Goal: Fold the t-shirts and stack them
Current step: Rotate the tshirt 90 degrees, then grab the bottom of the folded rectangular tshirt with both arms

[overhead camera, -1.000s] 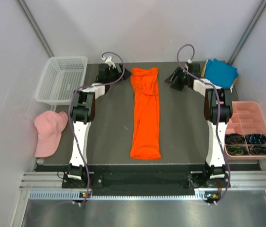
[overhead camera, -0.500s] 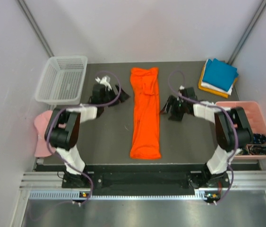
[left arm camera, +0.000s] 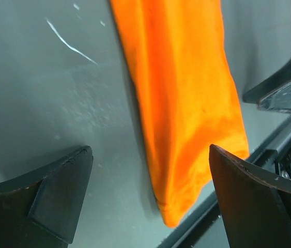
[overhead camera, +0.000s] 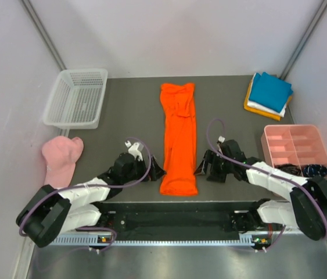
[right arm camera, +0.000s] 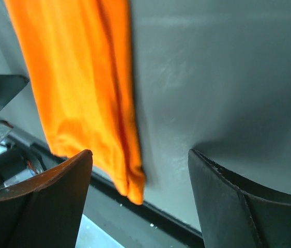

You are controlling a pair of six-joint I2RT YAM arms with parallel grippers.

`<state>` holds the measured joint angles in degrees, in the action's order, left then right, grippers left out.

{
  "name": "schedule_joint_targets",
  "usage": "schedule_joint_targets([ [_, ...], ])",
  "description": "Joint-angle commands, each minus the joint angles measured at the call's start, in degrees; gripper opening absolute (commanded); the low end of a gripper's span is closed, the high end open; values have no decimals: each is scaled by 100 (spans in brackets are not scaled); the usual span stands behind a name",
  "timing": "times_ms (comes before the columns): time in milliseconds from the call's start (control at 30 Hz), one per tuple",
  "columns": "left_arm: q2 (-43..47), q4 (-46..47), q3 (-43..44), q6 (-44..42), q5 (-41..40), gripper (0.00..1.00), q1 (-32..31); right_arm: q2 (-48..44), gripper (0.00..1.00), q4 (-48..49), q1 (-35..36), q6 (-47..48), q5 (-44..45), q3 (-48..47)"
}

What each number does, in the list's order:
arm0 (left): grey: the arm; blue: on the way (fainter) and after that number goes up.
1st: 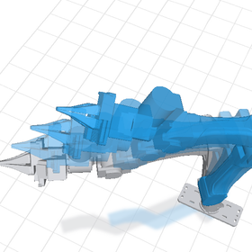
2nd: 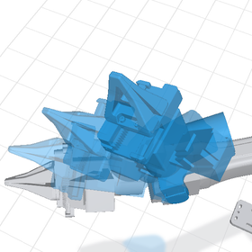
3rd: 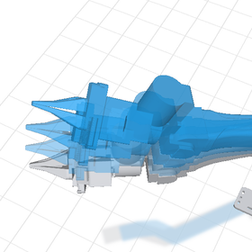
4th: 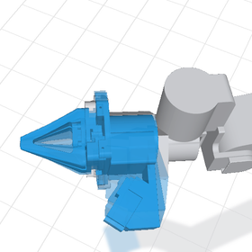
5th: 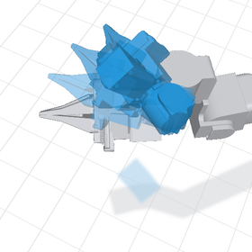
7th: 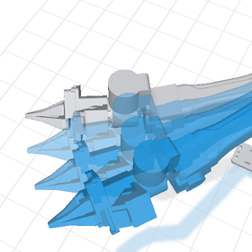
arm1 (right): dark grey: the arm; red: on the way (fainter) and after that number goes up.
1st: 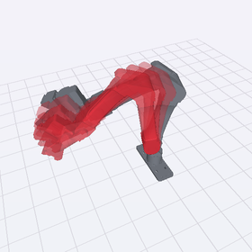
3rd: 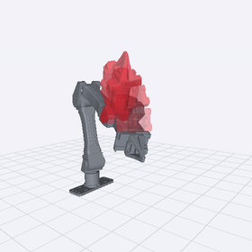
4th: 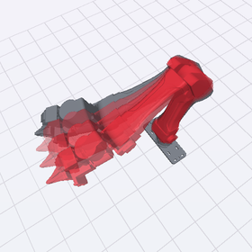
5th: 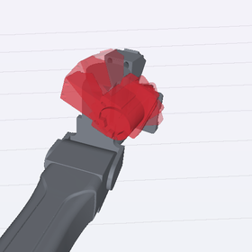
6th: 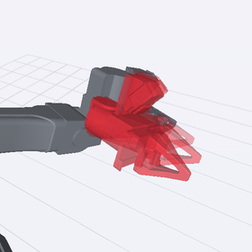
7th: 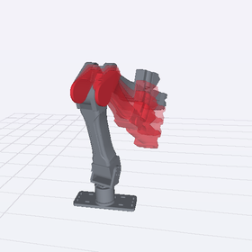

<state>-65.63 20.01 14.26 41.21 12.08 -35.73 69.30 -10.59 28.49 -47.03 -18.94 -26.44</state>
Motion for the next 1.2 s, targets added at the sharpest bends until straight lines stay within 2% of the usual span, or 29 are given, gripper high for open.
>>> schedule_joint_targets([
  [0,68,38,-310,256,-250,99,-268,-48,75,224,621,-517,321,262],
  [200,252,-181,-397,484,-363,99,-839,92,73,382,1473,-1080,680,227],
  [267,418,-278,-450,572,-460,96,-1006,180,73,435,1580,-1160,769,244],
  [333,515,-445,-521,633,-557,90,-1103,251,72,505,1659,-1230,751,270],
  [367,585,-498,-538,642,-636,80,-1190,303,72,523,1686,-1256,760,271],
  [433,612,-620,-574,686,-680,74,-1252,330,71,532,1800,-1327,786,271],
  [600,621,-586,-644,748,-935,64,-1446,365,70,488,1994,-1449,892,288],
  [800,235,-252,-565,739,-883,60,-1507,172,68,110,2125,-1581,1120,323],
  [900,33,-138,-460,739,-865,55,-1595,-74,68,-83,2134,-1643,1225,420],
  [1067,-117,-155,-336,722,-759,35,-1692,-512,67,-338,2134,-1731,1349,578],
  [1167,-47,-269,-319,730,-768,29,-1753,-636,65,-339,2143,-1793,1384,701],
])
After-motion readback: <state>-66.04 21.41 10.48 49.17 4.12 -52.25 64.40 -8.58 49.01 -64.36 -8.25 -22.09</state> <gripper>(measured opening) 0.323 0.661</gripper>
